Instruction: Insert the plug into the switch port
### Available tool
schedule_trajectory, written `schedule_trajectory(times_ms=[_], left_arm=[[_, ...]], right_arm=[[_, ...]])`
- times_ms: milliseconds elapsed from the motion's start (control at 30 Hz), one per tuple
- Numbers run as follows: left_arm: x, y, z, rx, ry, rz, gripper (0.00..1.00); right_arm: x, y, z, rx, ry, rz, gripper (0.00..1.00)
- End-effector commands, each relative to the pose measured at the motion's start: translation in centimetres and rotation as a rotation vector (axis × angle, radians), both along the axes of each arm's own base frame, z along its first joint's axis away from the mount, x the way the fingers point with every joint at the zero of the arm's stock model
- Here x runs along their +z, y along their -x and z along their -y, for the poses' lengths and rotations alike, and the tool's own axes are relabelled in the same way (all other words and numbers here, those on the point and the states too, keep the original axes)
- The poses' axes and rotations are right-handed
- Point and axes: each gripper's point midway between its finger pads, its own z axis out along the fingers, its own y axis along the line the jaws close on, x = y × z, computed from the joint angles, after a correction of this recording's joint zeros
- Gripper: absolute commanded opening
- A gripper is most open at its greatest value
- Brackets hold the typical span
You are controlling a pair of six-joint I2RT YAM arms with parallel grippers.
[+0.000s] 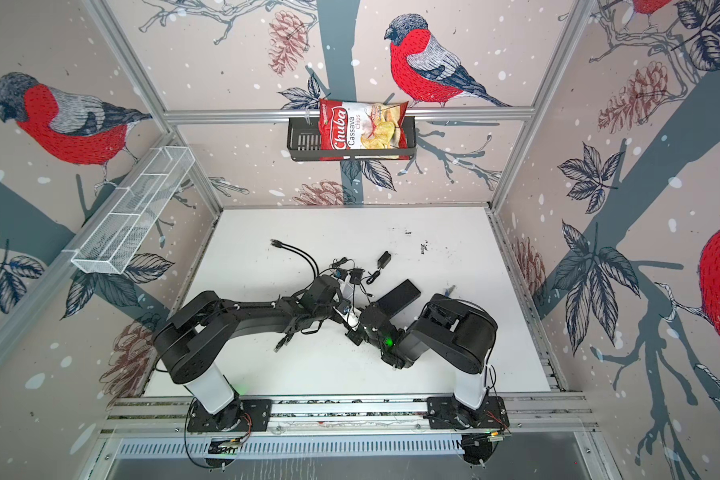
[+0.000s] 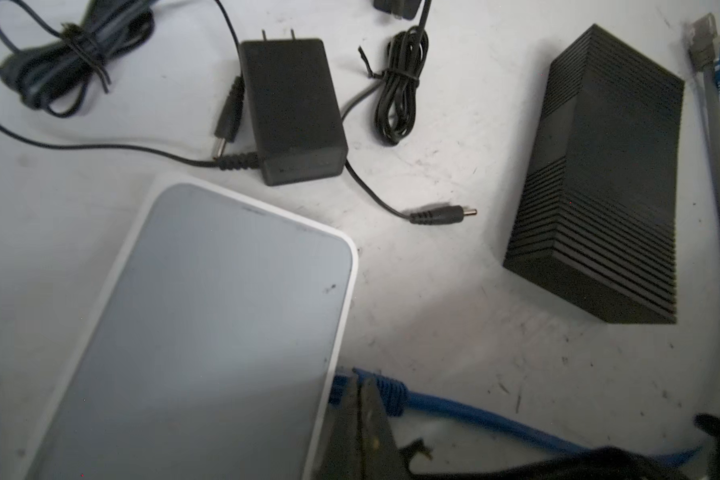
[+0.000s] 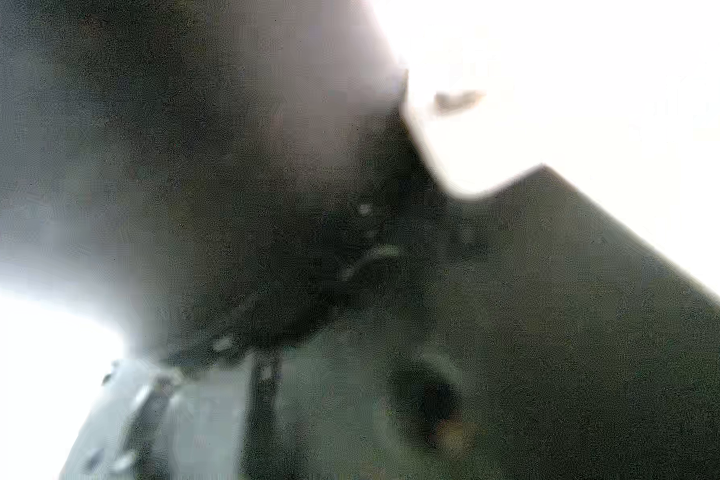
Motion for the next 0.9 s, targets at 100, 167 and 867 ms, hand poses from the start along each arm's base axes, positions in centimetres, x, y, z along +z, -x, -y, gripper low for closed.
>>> schedule_trajectory(times_ms=[100,167,867], left_arm=[[-0.8,1.5,-1.0,-0.023,-0.011,-0.128,0.05],[0.1,0.7,-0.8,-0.021,0.001,-0.108,0.05],[5.5,-4.1,-2.9,0.094,0.107,0.025,0.20]], right_arm=[[-1.3,-0.6,2.6,-0.109,0.043,-0.041,0.27],[-1.1,-0.5,2.6,-0.104,0.040,-0.037,0.27],[1.7,-0.1,2.3,-0.037,0.023,0.006,0.28]])
